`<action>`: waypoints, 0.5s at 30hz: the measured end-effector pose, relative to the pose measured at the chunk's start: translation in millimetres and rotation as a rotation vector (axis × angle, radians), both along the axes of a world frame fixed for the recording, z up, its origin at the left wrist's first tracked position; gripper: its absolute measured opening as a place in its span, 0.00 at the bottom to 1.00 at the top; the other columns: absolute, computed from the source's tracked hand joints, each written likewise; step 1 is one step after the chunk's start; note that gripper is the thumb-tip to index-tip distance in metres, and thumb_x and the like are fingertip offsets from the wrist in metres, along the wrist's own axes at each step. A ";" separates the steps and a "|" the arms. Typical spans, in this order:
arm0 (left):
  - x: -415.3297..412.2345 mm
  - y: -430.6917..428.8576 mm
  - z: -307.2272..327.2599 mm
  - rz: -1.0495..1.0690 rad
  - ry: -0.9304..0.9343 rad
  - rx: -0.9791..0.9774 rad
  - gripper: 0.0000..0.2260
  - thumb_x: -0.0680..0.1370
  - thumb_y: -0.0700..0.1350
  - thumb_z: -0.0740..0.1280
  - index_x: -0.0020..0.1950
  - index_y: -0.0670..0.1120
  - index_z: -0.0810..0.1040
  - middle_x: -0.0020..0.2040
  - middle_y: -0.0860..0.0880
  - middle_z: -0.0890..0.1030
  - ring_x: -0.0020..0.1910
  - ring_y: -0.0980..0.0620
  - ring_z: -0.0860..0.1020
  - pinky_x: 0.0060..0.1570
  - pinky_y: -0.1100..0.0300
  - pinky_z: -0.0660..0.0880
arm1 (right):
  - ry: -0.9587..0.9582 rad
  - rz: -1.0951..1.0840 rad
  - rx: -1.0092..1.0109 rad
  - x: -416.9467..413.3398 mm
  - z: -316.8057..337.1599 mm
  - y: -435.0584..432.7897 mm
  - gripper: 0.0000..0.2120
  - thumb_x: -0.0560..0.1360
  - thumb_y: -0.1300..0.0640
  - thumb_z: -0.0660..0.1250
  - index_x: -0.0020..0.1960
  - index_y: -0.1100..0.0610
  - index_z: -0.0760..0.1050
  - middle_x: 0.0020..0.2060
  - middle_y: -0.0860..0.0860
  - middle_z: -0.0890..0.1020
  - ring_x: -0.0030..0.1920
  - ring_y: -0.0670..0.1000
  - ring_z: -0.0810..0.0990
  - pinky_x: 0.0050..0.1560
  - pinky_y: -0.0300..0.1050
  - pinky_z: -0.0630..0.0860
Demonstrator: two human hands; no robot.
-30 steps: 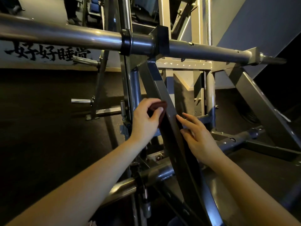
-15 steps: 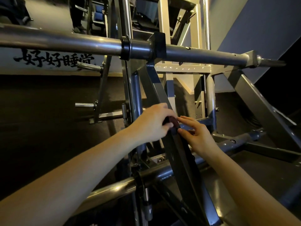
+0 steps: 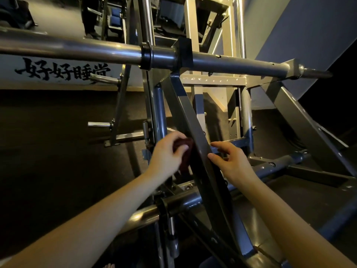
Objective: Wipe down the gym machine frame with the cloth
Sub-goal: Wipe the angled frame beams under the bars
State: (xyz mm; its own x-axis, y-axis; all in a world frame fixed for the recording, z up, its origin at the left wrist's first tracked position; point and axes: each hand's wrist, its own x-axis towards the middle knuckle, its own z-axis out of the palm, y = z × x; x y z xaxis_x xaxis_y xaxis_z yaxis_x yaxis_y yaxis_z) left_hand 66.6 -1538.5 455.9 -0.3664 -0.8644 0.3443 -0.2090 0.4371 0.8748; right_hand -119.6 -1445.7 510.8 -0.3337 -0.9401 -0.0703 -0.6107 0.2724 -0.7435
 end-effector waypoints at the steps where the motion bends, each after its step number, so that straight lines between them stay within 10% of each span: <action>1: -2.5 -10.2 -4.9 0.046 0.055 0.104 0.08 0.80 0.43 0.69 0.58 0.53 0.78 0.54 0.58 0.79 0.58 0.60 0.77 0.64 0.50 0.77 | 0.011 -0.003 0.005 0.0 0.3 1.4 0.23 0.79 0.53 0.70 0.73 0.49 0.72 0.70 0.49 0.75 0.71 0.51 0.73 0.71 0.60 0.73; 10: 0.7 82.0 -38.4 -0.085 0.077 0.151 0.10 0.79 0.42 0.72 0.59 0.52 0.83 0.54 0.59 0.83 0.58 0.61 0.79 0.63 0.57 0.76 | 0.060 -0.009 0.046 -0.5 2.5 1.8 0.24 0.79 0.52 0.70 0.74 0.49 0.71 0.69 0.50 0.76 0.69 0.51 0.75 0.69 0.58 0.75; 15: -18.7 3.3 -1.0 0.173 0.183 0.138 0.12 0.80 0.43 0.70 0.63 0.51 0.80 0.58 0.58 0.80 0.59 0.62 0.77 0.66 0.56 0.75 | 0.067 -0.009 0.050 2.4 3.9 4.5 0.23 0.80 0.52 0.69 0.73 0.51 0.72 0.69 0.50 0.76 0.70 0.51 0.74 0.67 0.51 0.76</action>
State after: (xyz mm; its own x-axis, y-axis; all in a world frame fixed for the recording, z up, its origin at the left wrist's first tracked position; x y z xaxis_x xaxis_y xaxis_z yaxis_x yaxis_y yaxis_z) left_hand 48.0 -1535.3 454.9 -0.1522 -0.9519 0.2658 -0.1031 0.2828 0.9536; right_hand -117.2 -1441.2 514.8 -0.3473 -0.9329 -0.0947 -0.6560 0.3139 -0.6864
